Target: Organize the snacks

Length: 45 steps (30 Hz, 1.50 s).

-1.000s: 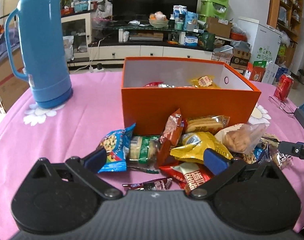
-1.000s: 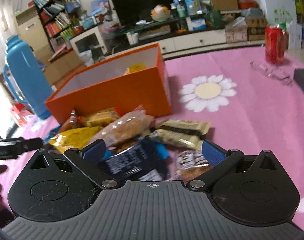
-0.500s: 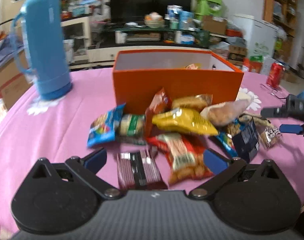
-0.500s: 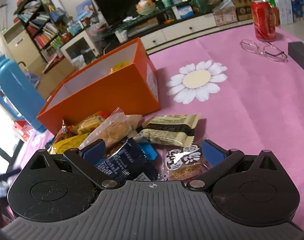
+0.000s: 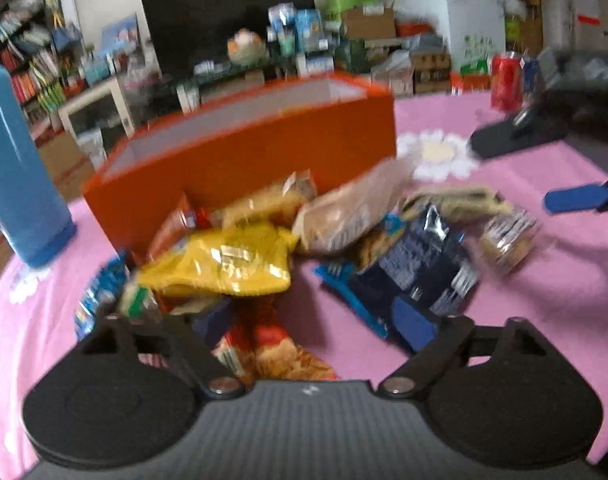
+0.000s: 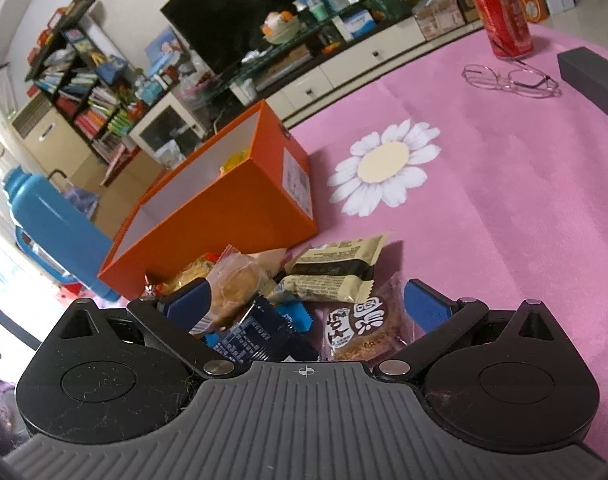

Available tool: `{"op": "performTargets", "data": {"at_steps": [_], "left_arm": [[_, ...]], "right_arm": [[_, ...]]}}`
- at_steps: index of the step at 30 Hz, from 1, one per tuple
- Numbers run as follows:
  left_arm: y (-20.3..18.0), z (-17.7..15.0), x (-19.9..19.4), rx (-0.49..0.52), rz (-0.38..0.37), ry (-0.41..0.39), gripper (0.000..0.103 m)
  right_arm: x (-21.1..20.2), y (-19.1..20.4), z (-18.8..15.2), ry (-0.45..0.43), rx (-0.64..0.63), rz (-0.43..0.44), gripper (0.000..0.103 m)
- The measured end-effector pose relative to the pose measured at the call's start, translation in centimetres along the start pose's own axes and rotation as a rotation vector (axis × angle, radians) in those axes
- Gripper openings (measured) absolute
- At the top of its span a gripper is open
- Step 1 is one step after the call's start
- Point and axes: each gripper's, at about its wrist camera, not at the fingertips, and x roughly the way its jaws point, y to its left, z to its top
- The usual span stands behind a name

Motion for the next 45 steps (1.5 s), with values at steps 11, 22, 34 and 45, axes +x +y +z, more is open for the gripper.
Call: {"op": "performTargets", "data": {"at_steps": [11, 22, 34, 45], "left_arm": [[0.8, -4.5, -4.2, 0.155, -0.013, 0.011, 0.071], [8.3, -3.1, -2.6, -0.045, 0.182, 0.068, 0.085], [13.4, -4.4, -0.8, -0.333, 0.144, 0.157, 0.082], [13.2, -4.6, -1.3, -0.325, 0.117, 0.155, 0.09]], "right_arm": [[0.7, 0.2, -0.1, 0.029, -0.008, 0.007, 0.084], [1.0, 0.7, -0.5, 0.033, -0.047, -0.028, 0.084], [-1.3, -2.8, 1.1, -0.07, 0.015, -0.162, 0.084], [2.1, 1.4, -0.5, 0.021, -0.289, -0.278, 0.084]]}}
